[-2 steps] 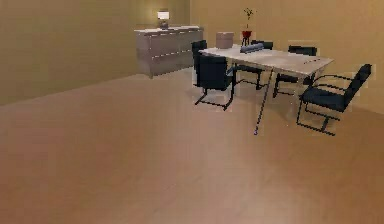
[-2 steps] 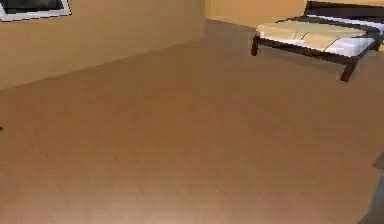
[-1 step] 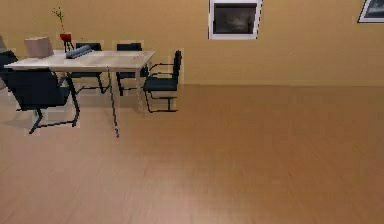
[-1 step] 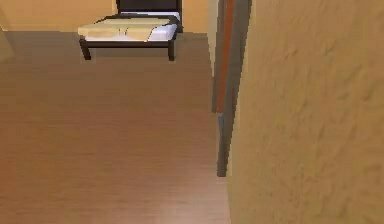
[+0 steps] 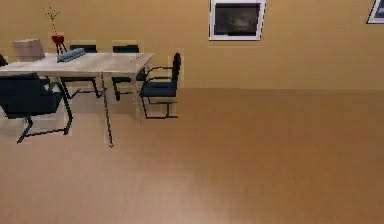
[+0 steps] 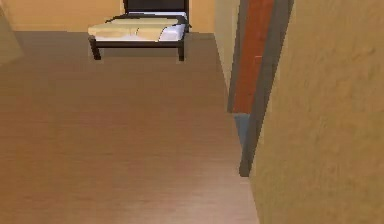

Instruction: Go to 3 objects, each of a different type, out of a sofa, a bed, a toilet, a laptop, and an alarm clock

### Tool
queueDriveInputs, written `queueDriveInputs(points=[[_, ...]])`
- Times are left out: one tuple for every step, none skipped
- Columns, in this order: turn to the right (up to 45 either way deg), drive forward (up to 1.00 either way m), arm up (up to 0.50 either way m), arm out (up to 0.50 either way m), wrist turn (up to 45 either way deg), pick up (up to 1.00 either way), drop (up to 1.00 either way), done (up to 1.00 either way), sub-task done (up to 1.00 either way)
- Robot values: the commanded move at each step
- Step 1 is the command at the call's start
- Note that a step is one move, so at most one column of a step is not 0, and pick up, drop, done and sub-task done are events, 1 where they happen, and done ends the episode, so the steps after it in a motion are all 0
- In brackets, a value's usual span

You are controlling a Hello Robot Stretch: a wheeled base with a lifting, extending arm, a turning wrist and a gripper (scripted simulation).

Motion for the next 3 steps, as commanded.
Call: queueDriveInputs(points=[[-45.0, 0.0, 0.0, 0.0, 0.0, 0.0, 0.0, 0.0, 0.0], [-39.0, 0.0, 0.0, 0.0, 0.0, 0.0, 0.0, 0.0, 0.0], [0.0, 0.3, 0.0, 0.0, 0.0, 0.0, 0.0, 0.0, 0.0]])
